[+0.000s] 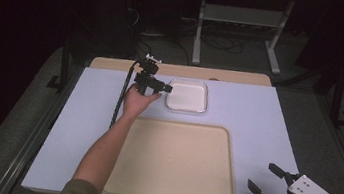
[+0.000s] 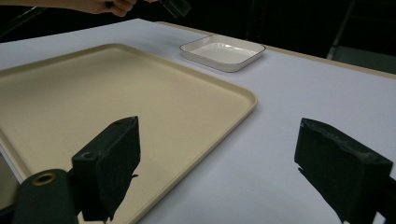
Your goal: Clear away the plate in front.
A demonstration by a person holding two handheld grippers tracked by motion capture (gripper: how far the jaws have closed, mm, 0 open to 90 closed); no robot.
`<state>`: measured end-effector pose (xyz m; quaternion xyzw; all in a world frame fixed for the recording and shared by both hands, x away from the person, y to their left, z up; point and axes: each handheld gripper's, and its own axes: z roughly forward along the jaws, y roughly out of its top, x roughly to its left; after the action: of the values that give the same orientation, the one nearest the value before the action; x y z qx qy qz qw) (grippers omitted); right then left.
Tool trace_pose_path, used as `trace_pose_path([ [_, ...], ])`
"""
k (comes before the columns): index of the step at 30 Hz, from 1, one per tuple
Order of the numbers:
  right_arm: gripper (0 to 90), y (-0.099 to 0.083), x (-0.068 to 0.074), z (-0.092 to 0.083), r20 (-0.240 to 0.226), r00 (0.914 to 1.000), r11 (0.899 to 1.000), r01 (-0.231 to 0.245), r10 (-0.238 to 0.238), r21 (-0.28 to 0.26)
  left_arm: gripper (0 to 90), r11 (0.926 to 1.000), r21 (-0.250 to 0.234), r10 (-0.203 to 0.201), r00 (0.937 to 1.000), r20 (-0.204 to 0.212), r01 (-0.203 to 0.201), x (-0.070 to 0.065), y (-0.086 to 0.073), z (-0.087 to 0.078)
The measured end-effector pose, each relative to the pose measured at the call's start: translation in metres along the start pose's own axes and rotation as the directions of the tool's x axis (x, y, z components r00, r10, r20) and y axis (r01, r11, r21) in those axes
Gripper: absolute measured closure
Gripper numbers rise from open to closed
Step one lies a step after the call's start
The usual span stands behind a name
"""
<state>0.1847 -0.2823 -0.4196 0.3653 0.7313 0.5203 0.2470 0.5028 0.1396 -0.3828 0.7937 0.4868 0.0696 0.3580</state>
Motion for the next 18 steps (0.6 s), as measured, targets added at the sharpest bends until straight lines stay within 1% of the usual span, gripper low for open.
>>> trace_pose_path([
  [1,13.3,0.000,0.000,0.000,0.000,1.0000,1.000,-0.002,0.002,0.001,28.9,0.9996,0.025,-0.011,0.9999,-0.002,0.011,0.002,0.002,0.008],
  [2,13.3,0.000,0.000,0.000,0.000,1.0000,1.000,-0.002,0.002,0.001,29.0,0.9996,0.025,-0.011,0.9999,-0.002,0.011,0.002,0.002,0.008],
  [3,13.4,0.000,0.000,-0.001,-0.001,1.0000,1.000,-0.003,0.003,-0.001,29.2,0.9987,0.044,-0.025,0.9997,-0.003,0.025,0.004,0.003,0.016],
  [4,13.4,0.000,0.000,-0.001,-0.001,1.0000,1.000,-0.003,0.003,-0.001,29.9,0.9987,0.044,-0.025,0.9997,-0.003,0.025,0.004,0.003,0.016],
  [5,13.4,0.000,0.000,-0.001,-0.002,1.0000,1.000,-0.003,0.003,-0.002,30.2,0.9973,0.058,-0.044,0.9990,-0.003,0.044,0.005,0.002,0.023],
  [6,13.4,0.000,0.000,-0.001,-0.002,1.0000,1.000,-0.003,0.003,-0.002,30.1,0.9973,0.058,-0.044,0.9990,-0.003,0.044,0.005,0.002,0.023],
  [7,13.4,0.000,0.000,-0.001,-0.003,1.0000,1.000,-0.005,0.005,-0.002,30.0,0.9951,0.072,-0.069,0.9976,0.007,0.068,0.008,0.001,0.030],
  [8,13.4,0.000,0.000,-0.001,-0.003,1.0000,1.000,-0.005,0.005,-0.003,29.3,0.9951,0.072,-0.069,0.9976,0.007,0.068,0.008,0.001,0.030],
  [9,13.4,-0.001,0.000,-0.001,-0.003,1.0000,1.000,-0.005,0.005,-0.004,28.5,0.9923,0.082,-0.095,0.9952,0.020,0.093,0.009,0.000,0.037],
  [10,13.4,-0.001,0.000,-0.001,-0.003,1.0000,1.000,-0.005,0.005,-0.004,28.5,0.9923,0.082,-0.095,0.9952,0.020,0.093,0.009,0.000,0.037],
  [11,13.4,-0.001,0.000,-0.002,-0.004,1.0000,1.000,-0.005,0.005,-0.005,28.9,0.9903,0.087,-0.111,0.9937,0.021,0.108,0.010,-0.001,0.042],
  [12,13.4,-0.001,-0.001,-0.002,-0.004,1.0000,1.000,-0.005,0.005,-0.006,29.1,0.9903,0.087,-0.111,0.9937,0.021,0.108,0.010,-0.001,0.042],
  [14,13.4,-0.001,-0.001,-0.002,-0.005,1.0000,1.000,-0.005,0.005,-0.007,31.3,0.9901,0.090,-0.109,0.9940,0.006,0.108,0.010,-0.002,0.045],
  [15,13.4,-0.001,-0.001,-0.002,-0.006,1.0000,1.000,-0.005,0.005,-0.007,32.7,0.9902,0.098,-0.099,0.9951,-0.001,0.099,0.009,-0.002,0.047],
  [18,13.4,-0.001,-0.001,-0.002,-0.007,1.0000,1.000,-0.006,0.006,-0.008,39.9,0.9897,0.101,-0.102,0.9948,-0.010,0.102,0.009,-0.003,0.049],
])
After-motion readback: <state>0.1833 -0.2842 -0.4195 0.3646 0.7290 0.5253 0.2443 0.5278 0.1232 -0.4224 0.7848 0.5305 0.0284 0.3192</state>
